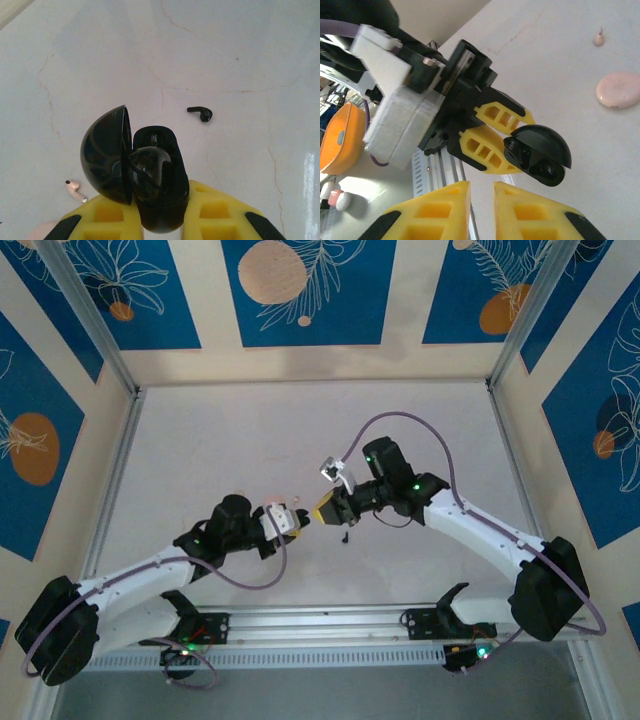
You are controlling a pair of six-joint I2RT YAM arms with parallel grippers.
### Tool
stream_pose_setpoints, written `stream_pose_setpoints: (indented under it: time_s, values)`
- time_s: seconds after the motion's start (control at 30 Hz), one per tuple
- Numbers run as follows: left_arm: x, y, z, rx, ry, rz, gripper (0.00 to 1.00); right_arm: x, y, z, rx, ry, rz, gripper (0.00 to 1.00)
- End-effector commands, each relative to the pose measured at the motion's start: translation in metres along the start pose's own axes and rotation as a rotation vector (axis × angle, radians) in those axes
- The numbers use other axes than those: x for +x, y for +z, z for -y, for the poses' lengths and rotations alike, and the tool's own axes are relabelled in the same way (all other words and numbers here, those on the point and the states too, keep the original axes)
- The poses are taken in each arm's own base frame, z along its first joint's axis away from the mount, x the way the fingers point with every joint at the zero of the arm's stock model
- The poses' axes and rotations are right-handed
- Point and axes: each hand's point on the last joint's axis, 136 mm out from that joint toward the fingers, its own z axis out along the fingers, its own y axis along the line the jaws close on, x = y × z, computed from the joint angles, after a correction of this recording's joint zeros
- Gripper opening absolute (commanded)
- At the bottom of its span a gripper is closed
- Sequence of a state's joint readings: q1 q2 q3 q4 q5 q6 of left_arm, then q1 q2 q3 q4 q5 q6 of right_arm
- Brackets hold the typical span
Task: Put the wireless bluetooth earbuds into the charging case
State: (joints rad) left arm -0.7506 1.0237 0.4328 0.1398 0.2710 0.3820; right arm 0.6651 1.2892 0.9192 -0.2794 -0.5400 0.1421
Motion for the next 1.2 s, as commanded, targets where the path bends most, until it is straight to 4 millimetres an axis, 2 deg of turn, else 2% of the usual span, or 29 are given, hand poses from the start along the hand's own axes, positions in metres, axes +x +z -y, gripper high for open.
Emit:
stream_pose_setpoints:
  time_s: [0.0, 0.27, 0.7, 1.17]
  values:
    - [-0.005, -0.001, -0.003, -0.011, 0.052, -0.025, 0.14, 0.004, 0.012, 0.01, 0.011, 0.109, -0.001, 0.18]
    - [-0.011, -0.003, 0.0, -0.007, 0.052, 0.014, 0.14, 0.002, 0.025, 0.015, 0.014, 0.215, 0.012, 0.17]
    - [-0.014, -0.003, 0.001, -0.001, 0.047, 0.032, 0.14, 0.005, 0.043, 0.013, 0.012, 0.209, -0.038, 0.16]
    - [-0.017, -0.005, 0.001, -0.004, 0.048, 0.047, 0.14, 0.022, 0.051, 0.029, 0.084, 0.247, -0.109, 0.1]
